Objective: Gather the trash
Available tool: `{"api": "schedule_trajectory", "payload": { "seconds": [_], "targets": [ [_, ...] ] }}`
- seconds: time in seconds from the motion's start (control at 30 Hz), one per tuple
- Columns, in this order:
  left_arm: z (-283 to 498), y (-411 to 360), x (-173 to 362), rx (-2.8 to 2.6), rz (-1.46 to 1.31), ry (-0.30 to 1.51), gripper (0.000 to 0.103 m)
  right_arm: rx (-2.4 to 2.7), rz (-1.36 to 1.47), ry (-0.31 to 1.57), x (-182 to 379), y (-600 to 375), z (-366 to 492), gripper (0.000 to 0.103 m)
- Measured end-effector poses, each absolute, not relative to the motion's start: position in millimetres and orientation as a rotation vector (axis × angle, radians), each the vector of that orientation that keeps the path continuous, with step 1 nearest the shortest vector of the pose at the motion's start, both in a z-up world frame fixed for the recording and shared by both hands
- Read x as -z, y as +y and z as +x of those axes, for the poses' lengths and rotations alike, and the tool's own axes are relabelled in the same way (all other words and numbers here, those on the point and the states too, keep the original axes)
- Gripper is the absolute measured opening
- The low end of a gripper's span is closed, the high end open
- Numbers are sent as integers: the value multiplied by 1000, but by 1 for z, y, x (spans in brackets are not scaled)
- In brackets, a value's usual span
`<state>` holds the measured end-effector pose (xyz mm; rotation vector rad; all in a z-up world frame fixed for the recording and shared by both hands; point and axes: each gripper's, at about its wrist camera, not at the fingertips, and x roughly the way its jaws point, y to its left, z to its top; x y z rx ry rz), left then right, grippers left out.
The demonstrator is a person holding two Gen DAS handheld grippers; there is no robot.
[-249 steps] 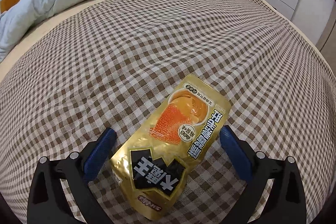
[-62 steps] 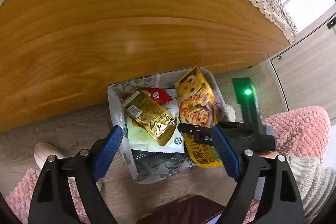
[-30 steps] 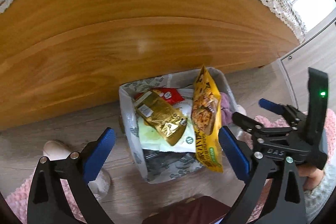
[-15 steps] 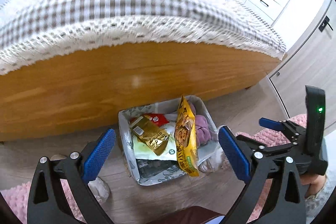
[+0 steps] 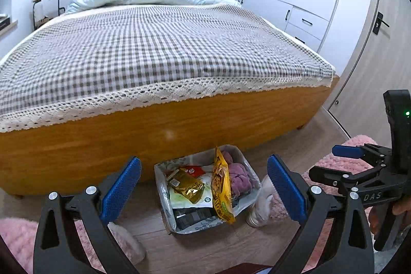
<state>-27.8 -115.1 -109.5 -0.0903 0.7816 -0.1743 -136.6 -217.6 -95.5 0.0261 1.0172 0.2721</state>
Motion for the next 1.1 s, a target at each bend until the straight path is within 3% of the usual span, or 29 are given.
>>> {"api": "schedule_trajectory", "payload": {
  "seconds": [1.1],
  "targets": [
    [-50, -119, 95, 79, -121, 775, 95, -291, -2, 985, 75, -203, -145, 95]
  ]
}}
